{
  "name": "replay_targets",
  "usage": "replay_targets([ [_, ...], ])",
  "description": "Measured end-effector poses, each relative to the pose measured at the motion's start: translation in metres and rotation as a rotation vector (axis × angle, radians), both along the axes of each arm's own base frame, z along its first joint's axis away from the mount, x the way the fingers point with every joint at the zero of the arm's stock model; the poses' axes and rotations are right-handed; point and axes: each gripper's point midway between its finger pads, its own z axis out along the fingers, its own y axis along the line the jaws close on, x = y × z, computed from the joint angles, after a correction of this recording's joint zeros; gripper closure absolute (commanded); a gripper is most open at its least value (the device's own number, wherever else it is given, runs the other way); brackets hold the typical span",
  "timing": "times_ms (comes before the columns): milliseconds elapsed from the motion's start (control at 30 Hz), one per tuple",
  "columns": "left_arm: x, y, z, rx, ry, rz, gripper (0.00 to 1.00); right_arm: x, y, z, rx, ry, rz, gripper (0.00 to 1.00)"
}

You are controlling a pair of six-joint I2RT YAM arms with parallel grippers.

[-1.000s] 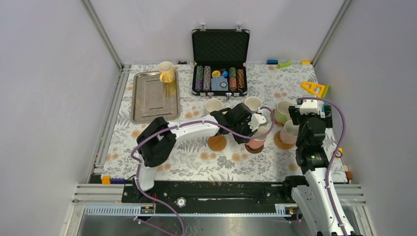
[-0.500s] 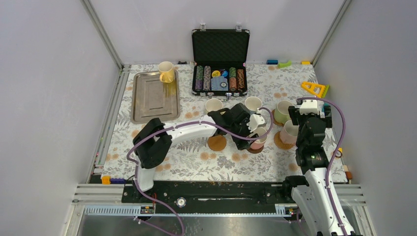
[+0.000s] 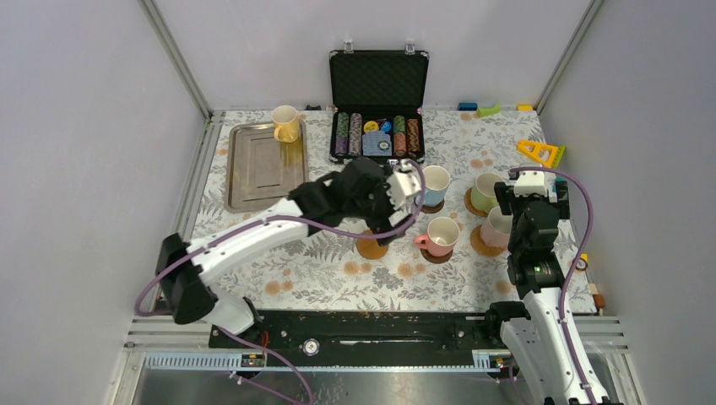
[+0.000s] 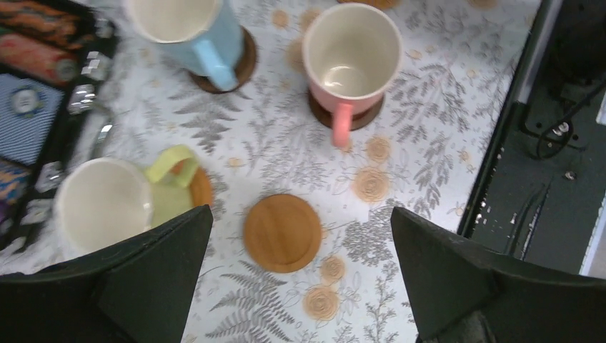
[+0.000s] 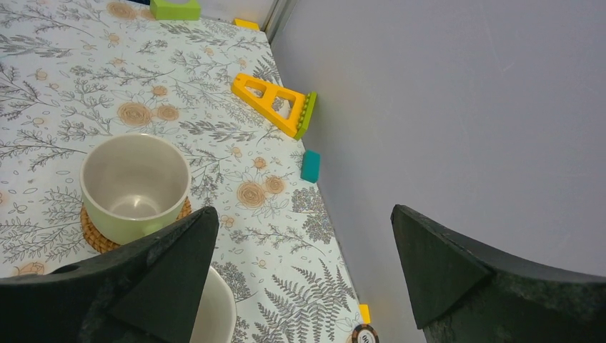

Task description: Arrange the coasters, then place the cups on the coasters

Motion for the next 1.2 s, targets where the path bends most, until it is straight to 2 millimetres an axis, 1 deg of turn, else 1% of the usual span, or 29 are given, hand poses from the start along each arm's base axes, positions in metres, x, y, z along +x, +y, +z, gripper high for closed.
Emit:
replay_targets([
  [67, 0.009, 0.016, 0.018, -0.027, -0.024, 0.042, 0.01, 0.000, 0.000, -0.001, 0.001, 0.004, 0.001, 0.00],
  [133, 0.025, 0.036, 0.033, -0.048, -0.045, 0.104, 0.01, 0.000, 0.001, -0.002, 0.003, 0.008, 0.003, 0.00],
  [200, 0.038, 0.053, 0.043, -0.063, -0.062, 0.159, 0.01, 0.000, 0.002, -0.003, 0.005, 0.013, 0.010, 0.00],
  [300, 0.064, 0.085, 0.057, -0.085, -0.085, 0.266, 0.01, -0.001, 0.003, -0.006, 0.008, 0.023, 0.017, 0.00],
  [400, 0.084, 0.117, 0.069, -0.103, -0.110, 0.371, 0.01, -0.001, 0.003, -0.007, 0.011, 0.025, 0.017, 0.00],
  [500, 0.099, 0.145, 0.079, -0.122, -0.129, 0.465, 0.01, -0.001, 0.003, -0.006, 0.013, 0.023, 0.017, 0.00],
  [767, 0.138, 0.216, 0.095, -0.144, -0.154, 0.730, 0.01, -0.003, 0.003, -0.005, 0.014, 0.017, 0.017, 0.00],
  [900, 0.160, 0.243, 0.108, -0.162, -0.164, 0.849, 0.01, -0.003, 0.003, -0.005, 0.014, 0.019, 0.017, 0.00],
  [967, 0.172, 0.254, 0.112, -0.168, -0.158, 0.900, 0.01, -0.004, 0.003, -0.006, 0.014, 0.022, 0.017, 0.00],
  [1033, 0.186, 0.264, 0.111, -0.165, -0.151, 0.950, 0.01, -0.004, 0.003, -0.007, 0.014, 0.026, 0.018, 0.00],
  [1100, 0.199, 0.275, 0.102, -0.153, -0.124, 1.000, 0.01, -0.004, 0.004, -0.007, 0.014, 0.027, 0.020, 0.00],
  [1200, 0.220, 0.295, 0.082, -0.129, -0.073, 1.079, 0.01, -0.003, 0.004, -0.007, 0.015, 0.026, 0.025, 0.00],
])
